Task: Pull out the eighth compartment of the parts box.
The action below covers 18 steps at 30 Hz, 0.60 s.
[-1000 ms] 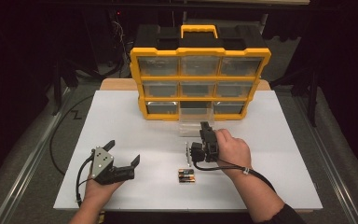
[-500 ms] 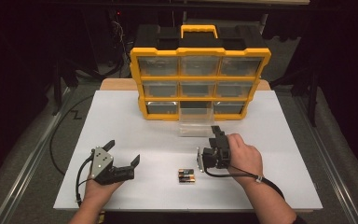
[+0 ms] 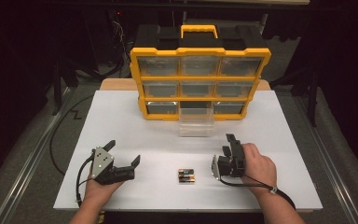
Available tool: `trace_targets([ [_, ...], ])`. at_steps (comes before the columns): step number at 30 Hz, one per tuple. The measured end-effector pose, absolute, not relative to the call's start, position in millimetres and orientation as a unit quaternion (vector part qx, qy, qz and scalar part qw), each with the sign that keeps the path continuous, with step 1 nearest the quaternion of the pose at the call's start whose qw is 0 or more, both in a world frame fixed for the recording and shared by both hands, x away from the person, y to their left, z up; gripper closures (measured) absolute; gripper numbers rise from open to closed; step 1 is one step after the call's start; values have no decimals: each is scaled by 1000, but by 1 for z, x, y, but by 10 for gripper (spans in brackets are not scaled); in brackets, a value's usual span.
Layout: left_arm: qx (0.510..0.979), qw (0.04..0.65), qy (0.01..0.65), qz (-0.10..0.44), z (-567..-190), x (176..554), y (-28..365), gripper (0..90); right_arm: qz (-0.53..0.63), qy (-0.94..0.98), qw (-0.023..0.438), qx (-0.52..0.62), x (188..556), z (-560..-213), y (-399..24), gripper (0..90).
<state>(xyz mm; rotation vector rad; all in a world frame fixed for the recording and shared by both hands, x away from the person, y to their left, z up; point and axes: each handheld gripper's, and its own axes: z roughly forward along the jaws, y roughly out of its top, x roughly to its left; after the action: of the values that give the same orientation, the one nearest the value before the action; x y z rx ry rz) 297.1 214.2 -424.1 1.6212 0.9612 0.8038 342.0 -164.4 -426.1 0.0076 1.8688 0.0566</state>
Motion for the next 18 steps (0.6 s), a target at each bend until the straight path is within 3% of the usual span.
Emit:
trace_targets([
  [9,675,519,402,336,-424,298,214,6,20,811,585,8,342,-429,-181,384],
  [18,677,520,400,334,-424,298,213,6,31,819,572,11,342,-430,-182,278],
])
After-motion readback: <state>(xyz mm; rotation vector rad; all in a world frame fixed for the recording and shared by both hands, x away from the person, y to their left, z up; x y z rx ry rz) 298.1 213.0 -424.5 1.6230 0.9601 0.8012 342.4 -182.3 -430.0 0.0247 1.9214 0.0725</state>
